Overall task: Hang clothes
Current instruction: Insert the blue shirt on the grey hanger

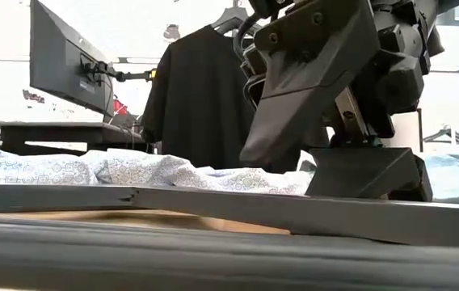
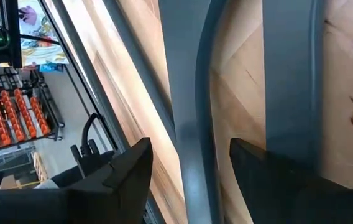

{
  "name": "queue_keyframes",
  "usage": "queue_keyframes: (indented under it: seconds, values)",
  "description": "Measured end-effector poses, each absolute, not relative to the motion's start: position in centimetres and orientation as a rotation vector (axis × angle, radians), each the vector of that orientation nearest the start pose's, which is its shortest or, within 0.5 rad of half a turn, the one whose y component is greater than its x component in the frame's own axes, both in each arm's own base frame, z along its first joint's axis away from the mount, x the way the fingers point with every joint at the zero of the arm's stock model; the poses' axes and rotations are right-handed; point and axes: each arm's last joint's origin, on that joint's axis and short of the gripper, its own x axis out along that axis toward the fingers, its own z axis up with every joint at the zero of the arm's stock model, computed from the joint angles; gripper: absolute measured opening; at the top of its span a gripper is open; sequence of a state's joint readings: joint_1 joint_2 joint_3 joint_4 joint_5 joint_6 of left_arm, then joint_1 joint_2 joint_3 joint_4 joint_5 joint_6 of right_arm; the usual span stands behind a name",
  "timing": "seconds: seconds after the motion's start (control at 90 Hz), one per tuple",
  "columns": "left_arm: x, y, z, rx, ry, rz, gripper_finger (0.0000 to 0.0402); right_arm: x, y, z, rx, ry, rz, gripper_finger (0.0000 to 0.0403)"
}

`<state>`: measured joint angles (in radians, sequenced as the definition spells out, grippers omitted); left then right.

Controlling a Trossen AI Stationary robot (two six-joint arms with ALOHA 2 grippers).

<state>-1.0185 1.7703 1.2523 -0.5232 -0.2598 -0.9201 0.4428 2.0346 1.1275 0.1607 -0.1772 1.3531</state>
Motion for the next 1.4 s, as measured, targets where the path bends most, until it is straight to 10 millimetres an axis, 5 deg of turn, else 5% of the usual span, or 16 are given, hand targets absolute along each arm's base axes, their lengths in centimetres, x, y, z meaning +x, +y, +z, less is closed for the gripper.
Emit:
queue_keyframes:
  seconds: [0.311,0.556,0.956,1.4]
  values:
    - [21.1,-32.4,16.7,-0.134,1.057,-0.288,0.0123,36.6,17.9,11.8,1.131,1.013,-0.003,0.0203]
    - [22.7,-29.7,15.8,-0.062,1.152,-0.130,0.0123,36.4,18.2,11.8,1.162,1.021,-0.014,0.0203]
    - [25.3,-27.5,15.0,-0.075,1.107,-0.120,0.0123,36.3,18.6,11.8,1.159,1.010,-0.007,0.0200]
    - [27.2,-25.8,15.1,-0.076,1.042,-0.028,0.0123,36.9,19.1,12.8,1.106,0.910,0.152,0.0106]
